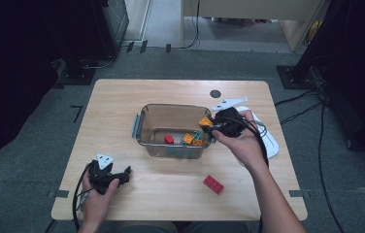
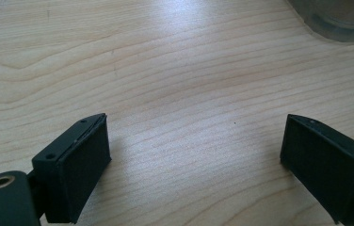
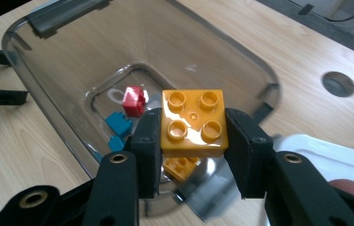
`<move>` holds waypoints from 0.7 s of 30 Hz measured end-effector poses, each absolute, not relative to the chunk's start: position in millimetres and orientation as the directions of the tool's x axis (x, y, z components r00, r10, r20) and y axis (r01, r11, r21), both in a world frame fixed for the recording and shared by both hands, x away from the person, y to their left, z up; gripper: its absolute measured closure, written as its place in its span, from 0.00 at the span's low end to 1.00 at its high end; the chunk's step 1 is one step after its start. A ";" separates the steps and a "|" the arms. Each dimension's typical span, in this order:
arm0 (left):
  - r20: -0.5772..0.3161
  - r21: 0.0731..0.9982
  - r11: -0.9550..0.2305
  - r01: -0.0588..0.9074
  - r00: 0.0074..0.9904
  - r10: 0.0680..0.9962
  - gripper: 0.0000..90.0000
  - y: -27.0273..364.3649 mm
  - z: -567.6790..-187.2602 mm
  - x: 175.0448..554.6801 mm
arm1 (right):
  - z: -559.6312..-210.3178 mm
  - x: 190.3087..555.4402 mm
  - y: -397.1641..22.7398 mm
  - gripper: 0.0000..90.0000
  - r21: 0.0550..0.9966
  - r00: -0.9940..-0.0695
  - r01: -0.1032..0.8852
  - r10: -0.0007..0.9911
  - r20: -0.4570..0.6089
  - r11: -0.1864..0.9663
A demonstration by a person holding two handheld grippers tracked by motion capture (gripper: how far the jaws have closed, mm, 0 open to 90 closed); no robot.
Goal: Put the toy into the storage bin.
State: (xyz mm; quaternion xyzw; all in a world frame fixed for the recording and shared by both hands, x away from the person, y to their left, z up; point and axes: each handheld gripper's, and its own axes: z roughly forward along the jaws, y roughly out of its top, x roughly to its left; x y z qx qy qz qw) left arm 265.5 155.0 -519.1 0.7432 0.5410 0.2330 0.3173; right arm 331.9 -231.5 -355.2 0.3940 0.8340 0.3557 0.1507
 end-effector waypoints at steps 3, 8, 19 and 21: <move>0.003 0.724 -0.214 0.656 0.306 0.952 0.09 155.0 -519.1 265.5 | -358.8 334.6 -219.4 0.67 0.704 -0.662 0.544 0.749 0.026 0.456; 0.003 0.724 -0.214 0.656 0.306 0.952 0.09 155.0 -519.1 265.5 | -361.7 336.4 -211.0 0.66 0.710 -0.665 0.541 0.746 0.034 0.450; 0.003 0.724 -0.214 0.656 0.306 0.952 0.09 155.0 -519.1 265.5 | -360.6 329.8 -222.2 0.61 0.729 -0.647 0.547 0.760 0.056 0.412; 0.003 0.724 -0.214 0.656 0.307 0.952 0.09 155.0 -519.1 265.5 | -360.9 327.8 -226.9 0.60 0.732 -0.640 0.549 0.766 0.058 0.403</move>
